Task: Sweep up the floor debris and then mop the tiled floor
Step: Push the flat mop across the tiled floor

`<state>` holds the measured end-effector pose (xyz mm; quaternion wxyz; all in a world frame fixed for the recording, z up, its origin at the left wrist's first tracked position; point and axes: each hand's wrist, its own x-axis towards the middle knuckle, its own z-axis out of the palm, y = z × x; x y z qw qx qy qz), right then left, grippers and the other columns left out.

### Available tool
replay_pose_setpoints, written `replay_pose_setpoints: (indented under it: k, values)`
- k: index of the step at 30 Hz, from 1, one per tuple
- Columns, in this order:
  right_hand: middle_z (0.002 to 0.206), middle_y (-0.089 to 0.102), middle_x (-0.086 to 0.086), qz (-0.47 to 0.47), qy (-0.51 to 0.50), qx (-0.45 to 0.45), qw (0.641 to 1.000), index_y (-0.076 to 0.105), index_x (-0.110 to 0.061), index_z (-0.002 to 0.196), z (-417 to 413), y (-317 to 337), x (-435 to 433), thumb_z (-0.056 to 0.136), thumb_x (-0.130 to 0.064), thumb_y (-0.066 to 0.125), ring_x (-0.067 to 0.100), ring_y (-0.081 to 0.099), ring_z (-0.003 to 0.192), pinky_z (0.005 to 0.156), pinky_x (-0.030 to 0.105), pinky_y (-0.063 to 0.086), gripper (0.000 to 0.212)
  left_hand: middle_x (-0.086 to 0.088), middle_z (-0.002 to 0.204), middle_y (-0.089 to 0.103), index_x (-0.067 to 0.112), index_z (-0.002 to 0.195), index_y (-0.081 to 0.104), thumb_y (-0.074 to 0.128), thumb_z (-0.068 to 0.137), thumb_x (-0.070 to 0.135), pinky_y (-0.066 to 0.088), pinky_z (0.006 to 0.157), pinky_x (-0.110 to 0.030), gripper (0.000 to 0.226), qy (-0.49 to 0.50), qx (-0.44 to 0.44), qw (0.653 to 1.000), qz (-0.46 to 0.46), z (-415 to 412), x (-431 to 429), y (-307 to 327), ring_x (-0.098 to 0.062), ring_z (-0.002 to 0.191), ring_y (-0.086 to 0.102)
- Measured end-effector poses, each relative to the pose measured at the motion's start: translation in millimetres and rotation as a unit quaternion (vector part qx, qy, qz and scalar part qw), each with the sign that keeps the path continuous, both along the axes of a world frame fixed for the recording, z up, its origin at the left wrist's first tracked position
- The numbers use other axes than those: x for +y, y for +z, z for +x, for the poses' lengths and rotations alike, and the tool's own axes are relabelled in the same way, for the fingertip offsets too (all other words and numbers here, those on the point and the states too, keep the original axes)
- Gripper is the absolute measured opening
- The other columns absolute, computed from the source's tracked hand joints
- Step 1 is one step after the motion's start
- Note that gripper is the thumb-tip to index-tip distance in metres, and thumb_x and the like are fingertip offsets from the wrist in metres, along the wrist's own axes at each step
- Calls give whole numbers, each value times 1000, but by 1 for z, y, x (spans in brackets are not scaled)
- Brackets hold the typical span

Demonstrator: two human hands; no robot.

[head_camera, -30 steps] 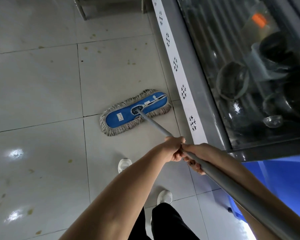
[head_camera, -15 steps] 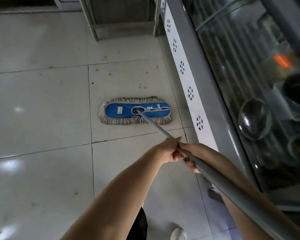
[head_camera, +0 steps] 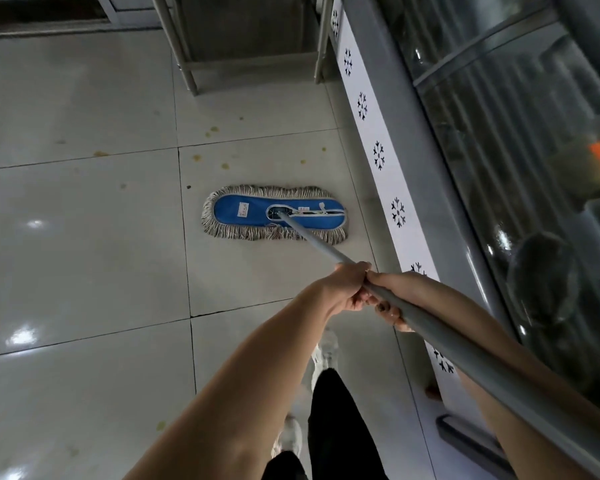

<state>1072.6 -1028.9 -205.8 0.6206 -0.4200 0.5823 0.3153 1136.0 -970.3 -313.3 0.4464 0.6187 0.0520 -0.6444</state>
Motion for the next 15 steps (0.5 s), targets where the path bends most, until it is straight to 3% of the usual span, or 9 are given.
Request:
replay_pose_setpoints:
  k: [9,12,15]
  values:
    - [29,37,0,-10,61,6,998,41,-8,64,118,0,-92,97,-50,35,6,30,16,26,5,24,53,1,30,42,9,71,38,29,100,32,31,43,-21,38,48,33,998,22,111,-93,8,-8,29,36]
    - [29,36,0,-9,77,7,997,40,-10,63,162,0,-128,98,-50,32,6,29,16,26,5,24,54,0,31,40,8,88,36,31,99,29,31,34,-19,25,72,27,996,44,152,-131,8,-7,26,35]
    - [32,38,0,-21,92,5,996,40,-12,63,205,-1,-158,98,-49,33,5,28,17,26,5,24,52,-3,42,39,10,104,33,34,98,27,34,36,-20,18,100,16,993,54,193,-162,8,-10,30,37]
